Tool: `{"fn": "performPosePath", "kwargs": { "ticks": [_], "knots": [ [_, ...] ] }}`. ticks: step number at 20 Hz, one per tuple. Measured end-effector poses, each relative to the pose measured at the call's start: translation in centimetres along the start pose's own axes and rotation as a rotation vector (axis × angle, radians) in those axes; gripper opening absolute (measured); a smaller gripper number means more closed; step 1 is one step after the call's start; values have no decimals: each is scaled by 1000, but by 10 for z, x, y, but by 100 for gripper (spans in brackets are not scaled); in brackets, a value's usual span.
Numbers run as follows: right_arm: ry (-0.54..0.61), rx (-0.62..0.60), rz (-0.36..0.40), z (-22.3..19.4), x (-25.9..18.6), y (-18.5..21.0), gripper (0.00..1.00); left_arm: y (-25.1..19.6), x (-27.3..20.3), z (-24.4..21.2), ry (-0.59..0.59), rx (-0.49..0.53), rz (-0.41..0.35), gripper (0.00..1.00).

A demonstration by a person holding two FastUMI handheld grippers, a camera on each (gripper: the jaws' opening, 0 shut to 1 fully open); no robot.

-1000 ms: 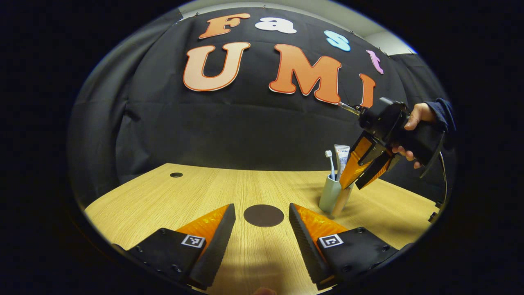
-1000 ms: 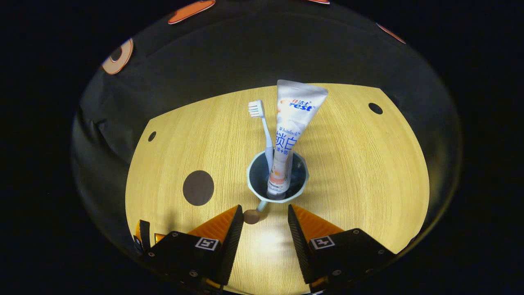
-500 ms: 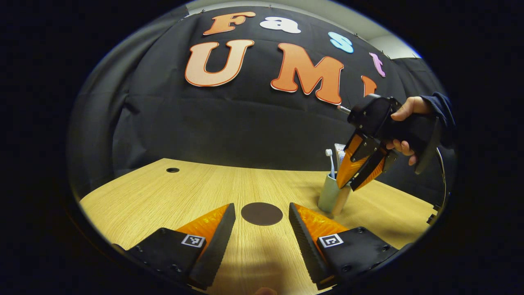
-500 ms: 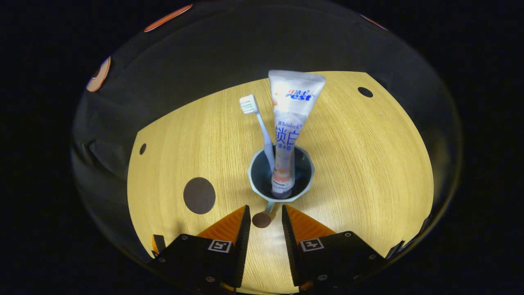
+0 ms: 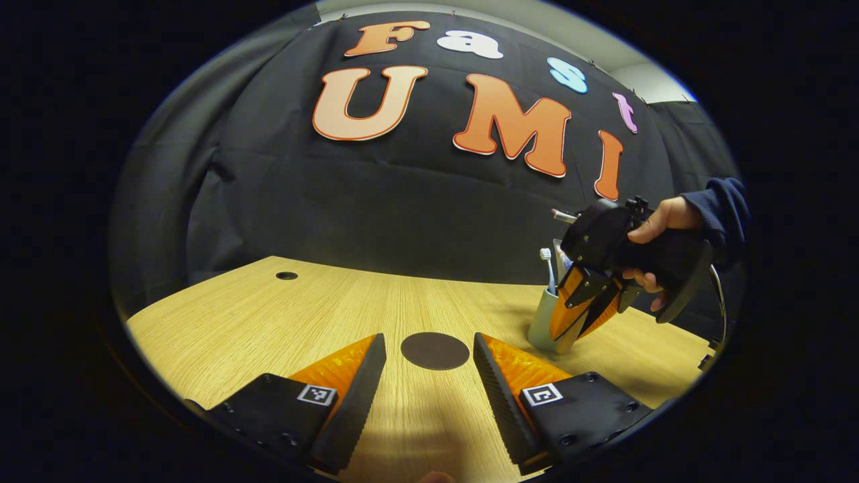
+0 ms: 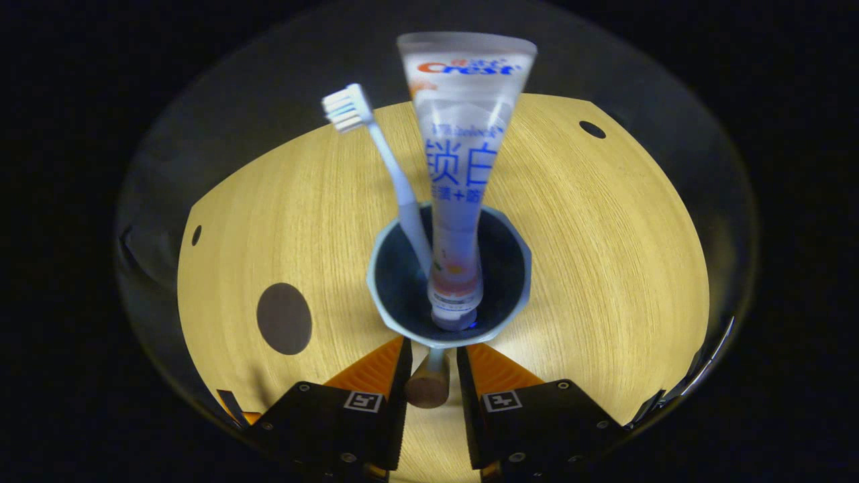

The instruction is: Put the toothbrush and toothpaste on the desktop into the cup, then pick up the cup and place it on the coaster on the desktop.

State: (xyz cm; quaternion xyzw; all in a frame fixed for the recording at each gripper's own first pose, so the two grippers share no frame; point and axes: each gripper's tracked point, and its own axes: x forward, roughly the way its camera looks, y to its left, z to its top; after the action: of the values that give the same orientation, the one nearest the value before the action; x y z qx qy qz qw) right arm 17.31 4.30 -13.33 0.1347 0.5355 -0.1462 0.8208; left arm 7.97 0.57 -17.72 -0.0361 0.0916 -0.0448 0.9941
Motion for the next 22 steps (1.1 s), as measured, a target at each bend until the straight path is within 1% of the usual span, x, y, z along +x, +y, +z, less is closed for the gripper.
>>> {"fn": "performPosePath", "kwargs": {
  "ticks": [2, 4, 5, 6, 7, 8, 12, 14, 15, 16, 18, 22],
  "knots": [
    [3, 2, -5, 1, 2, -16, 36, 0, 1, 2, -2, 1, -2, 86],
    [-4, -16, 0, 3, 6, -18, 31, -2, 0, 1, 0, 1, -6, 86],
    [-16, -35, -9, 5, 4, -23, 31, -2, 1, 0, 1, 3, -8, 86],
    [-32, -51, -13, 7, 5, -23, 30, -3, 1, -1, 5, 6, -8, 86],
    [-38, -64, -12, 7, 2, -20, 33, -3, 1, -1, 5, 9, -7, 86],
    [-39, -78, -5, 9, 1, -18, 28, -4, 1, 1, 2, 10, -9, 86],
    [-63, -173, 0, 20, 1, -16, 26, -4, 1, -1, 1, 11, -12, 86],
    [-81, -217, 18, 24, -2, -13, 26, -3, 2, 0, 3, 16, -7, 86],
    [-95, -234, 33, 24, -3, -13, 21, -2, 2, 1, -4, 26, 3, 86],
    [-112, -255, 48, 28, -3, -13, 25, -1, 1, 4, -13, 31, 6, 86],
    [-156, -329, 57, 35, -7, -14, 26, -4, -1, 5, -22, 31, 1, 86],
    [-209, -464, 122, 53, -20, -10, 25, -6, -7, 10, -40, 40, -1, 86]
  ]
}}
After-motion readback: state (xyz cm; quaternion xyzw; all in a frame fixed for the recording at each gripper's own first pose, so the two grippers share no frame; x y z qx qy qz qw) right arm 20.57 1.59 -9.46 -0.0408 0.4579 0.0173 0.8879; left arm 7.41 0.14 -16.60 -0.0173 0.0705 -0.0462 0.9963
